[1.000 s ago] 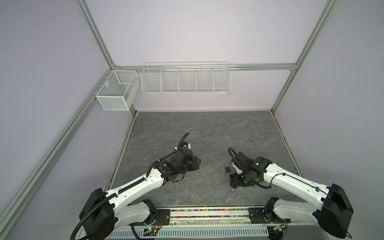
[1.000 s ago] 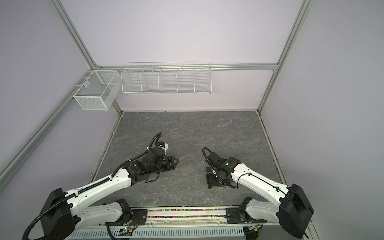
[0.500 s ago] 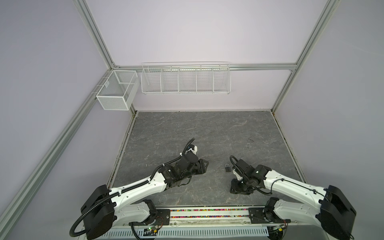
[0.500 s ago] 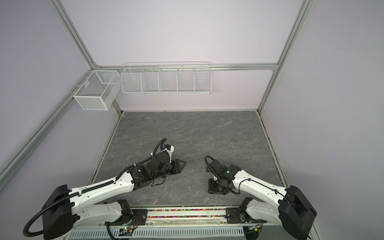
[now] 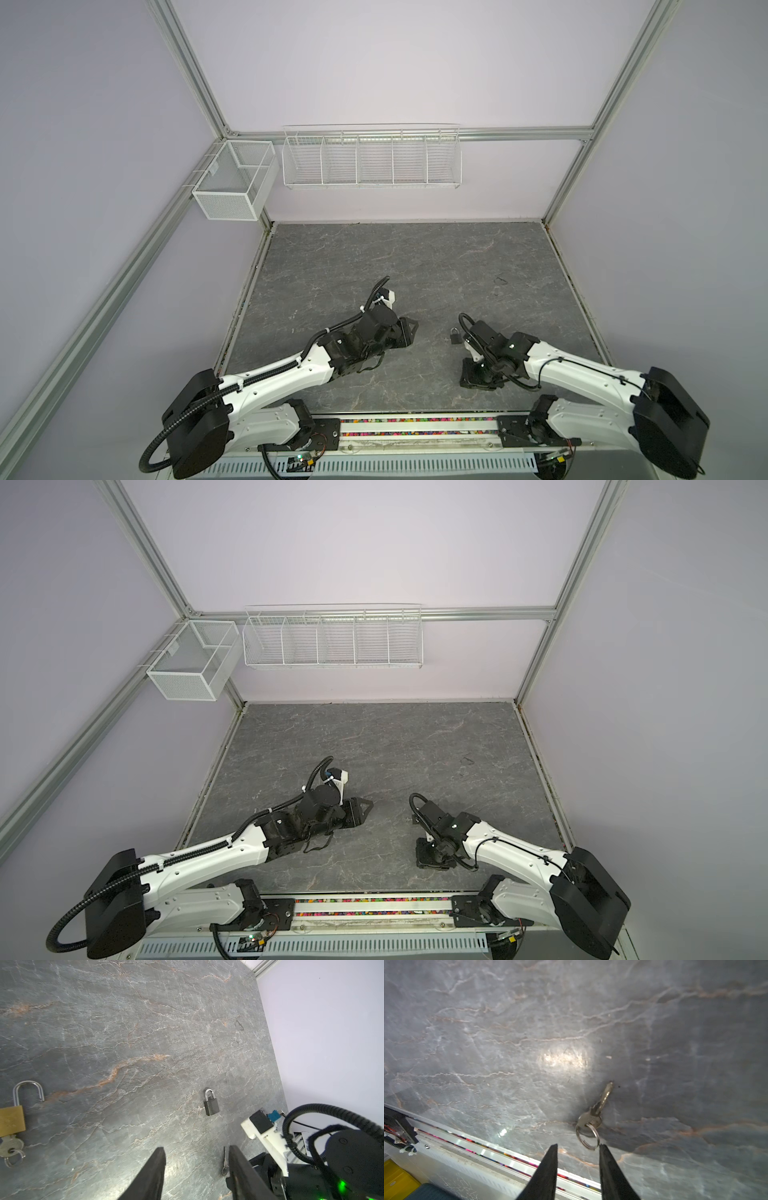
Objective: Unlock with the key
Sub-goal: 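Lower the right gripper over the silver key ring on the table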
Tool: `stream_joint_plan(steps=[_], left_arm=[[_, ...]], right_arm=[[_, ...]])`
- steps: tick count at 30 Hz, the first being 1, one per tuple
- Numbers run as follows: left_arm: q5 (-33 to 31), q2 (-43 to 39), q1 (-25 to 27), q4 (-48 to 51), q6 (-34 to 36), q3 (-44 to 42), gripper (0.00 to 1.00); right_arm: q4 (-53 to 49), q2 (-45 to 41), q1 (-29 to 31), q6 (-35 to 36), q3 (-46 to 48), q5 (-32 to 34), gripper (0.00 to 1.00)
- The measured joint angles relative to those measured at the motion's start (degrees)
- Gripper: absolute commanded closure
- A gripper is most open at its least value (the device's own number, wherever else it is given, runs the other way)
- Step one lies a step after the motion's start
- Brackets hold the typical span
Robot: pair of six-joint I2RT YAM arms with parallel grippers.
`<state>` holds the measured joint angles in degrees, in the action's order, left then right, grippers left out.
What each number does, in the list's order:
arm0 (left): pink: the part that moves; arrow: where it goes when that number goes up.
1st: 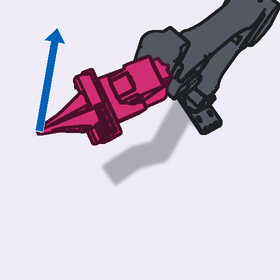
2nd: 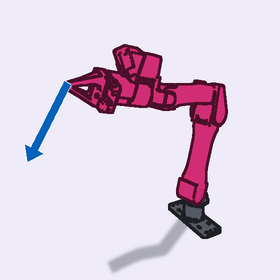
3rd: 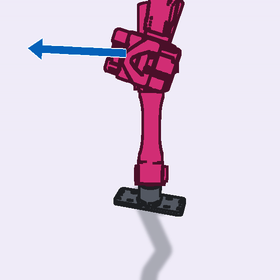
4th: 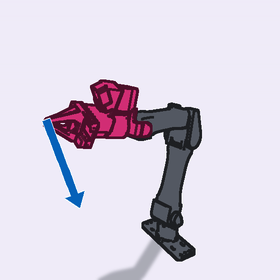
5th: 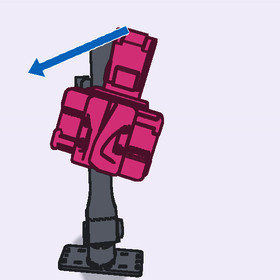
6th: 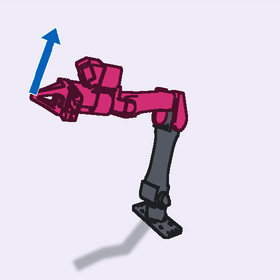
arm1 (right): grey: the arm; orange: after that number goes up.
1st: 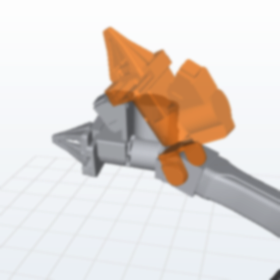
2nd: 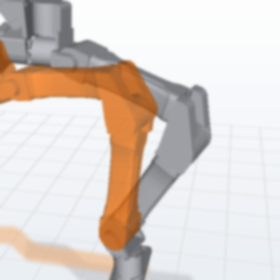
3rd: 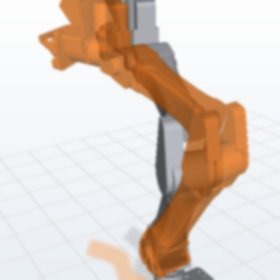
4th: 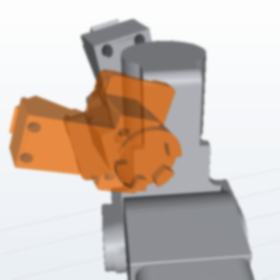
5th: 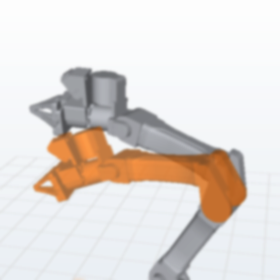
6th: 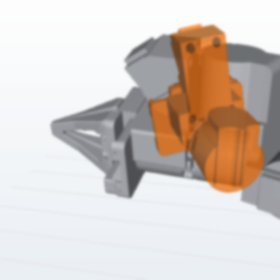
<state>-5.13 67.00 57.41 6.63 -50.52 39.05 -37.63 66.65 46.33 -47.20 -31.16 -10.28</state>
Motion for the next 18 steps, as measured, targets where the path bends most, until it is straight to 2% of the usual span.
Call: stream_joint_plan(steps=[18], left_arm=[[0.0, 0.9, 0.0, -0.3, 0.0, 0.0, 0.50]], right_arm=[[1.1, 1.8, -0.1, 0.0, 0.2, 1.3, 0.72]])
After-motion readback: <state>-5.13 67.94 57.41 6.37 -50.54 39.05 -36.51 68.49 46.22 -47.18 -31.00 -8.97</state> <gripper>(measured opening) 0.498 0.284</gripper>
